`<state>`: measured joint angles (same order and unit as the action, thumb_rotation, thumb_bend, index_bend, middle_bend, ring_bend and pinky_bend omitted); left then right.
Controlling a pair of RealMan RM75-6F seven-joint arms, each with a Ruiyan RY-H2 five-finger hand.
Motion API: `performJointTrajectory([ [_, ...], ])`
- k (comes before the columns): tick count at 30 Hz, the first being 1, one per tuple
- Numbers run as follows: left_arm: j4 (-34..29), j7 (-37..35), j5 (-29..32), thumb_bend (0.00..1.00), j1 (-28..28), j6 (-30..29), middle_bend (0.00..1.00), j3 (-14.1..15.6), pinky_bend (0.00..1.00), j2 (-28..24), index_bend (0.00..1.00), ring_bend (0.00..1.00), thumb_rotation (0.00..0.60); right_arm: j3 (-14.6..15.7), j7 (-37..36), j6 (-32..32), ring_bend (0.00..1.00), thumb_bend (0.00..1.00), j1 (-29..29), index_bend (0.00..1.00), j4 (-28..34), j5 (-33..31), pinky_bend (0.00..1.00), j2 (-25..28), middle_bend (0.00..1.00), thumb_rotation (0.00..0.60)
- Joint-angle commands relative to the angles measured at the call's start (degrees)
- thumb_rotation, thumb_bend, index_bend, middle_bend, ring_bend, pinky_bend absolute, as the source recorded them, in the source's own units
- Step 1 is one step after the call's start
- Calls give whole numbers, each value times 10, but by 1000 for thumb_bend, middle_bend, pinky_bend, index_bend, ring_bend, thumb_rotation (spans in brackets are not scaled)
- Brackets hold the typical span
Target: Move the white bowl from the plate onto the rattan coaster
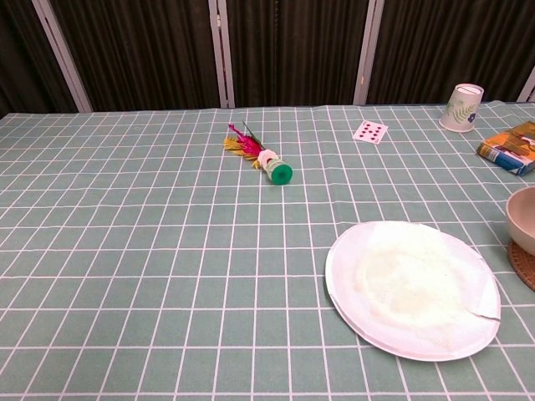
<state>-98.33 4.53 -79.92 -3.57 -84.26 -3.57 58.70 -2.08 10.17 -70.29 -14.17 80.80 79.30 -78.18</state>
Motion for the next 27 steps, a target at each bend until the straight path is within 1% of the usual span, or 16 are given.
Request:
performJointTrajectory([
  [1, 0, 0, 0, 0, 0, 1, 0, 0, 0, 0, 0, 0, 600, 4, 14, 10, 0, 335, 6, 673, 18, -15, 0, 13, 265, 600],
  [3, 0, 1, -1, 0, 0, 0, 0, 0, 0, 0, 0, 0, 600, 5, 21, 16, 0, 305, 7, 673, 26, -22, 0, 19, 247, 600],
  [5, -1, 1, -1, 0, 0, -1, 0, 0, 0, 0, 0, 0, 600, 8, 26, 22, 0, 273, 8, 614, 36, -26, 0, 26, 168, 600],
  [6, 0, 1, -1, 0, 0, -1, 0, 0, 0, 0, 0, 0, 600, 9, 25, 21, 0, 256, 8, 534, 42, -25, 0, 29, 99, 600],
  [7, 0, 0, 0, 0, 0, -1, 0, 0, 0, 0, 0, 0, 600, 10, 25, 20, 0, 239, 8, 428, 48, -22, 0, 33, 44, 600],
  [8, 0, -1, 0, 0, 0, -1, 0, 0, 0, 0, 0, 0, 600, 10, 25, 19, 0, 227, 9, 358, 52, -21, 0, 36, 21, 600],
  [9, 0, -1, -1, 0, 0, -1, 0, 0, 0, 0, 0, 0, 600, 10, 27, 18, 0, 210, 9, 266, 56, -21, 0, 39, 3, 600],
  [10, 0, -1, -1, 0, 1, -2, 0, 0, 0, 0, 0, 0, 600, 10, 29, 17, 0, 192, 10, 198, 59, -21, 0, 41, 0, 600],
  [13, 1, -3, -1, 0, 1, -3, 0, 0, 0, -1, 0, 0, 600, 11, 37, 10, 0, 149, 12, 45, 71, -19, 0, 50, 0, 600],
  [16, 2, -7, -1, 0, 2, -4, 0, -1, 0, -2, 0, 0, 600, 11, 40, -6, 0, 136, 18, 0, 86, -10, 0, 66, 0, 600],
  [20, 2, -5, -1, 0, 2, -3, 0, 0, 0, -2, 0, 0, 600, 4, 21, -65, 0, 135, 33, 0, 105, 27, 0, 89, 0, 600],
  [23, 4, 1, -2, 0, 2, -3, 0, 1, 0, 0, 0, 0, 600, 12, 10, -99, 0, 122, 45, 0, 104, 62, 0, 102, 0, 600],
  [27, 7, 5, 4, 0, 0, 5, 0, 2, 0, 3, 0, 0, 600, 19, -2, -121, 0, 101, 57, 0, 98, 80, 0, 110, 0, 600],
])
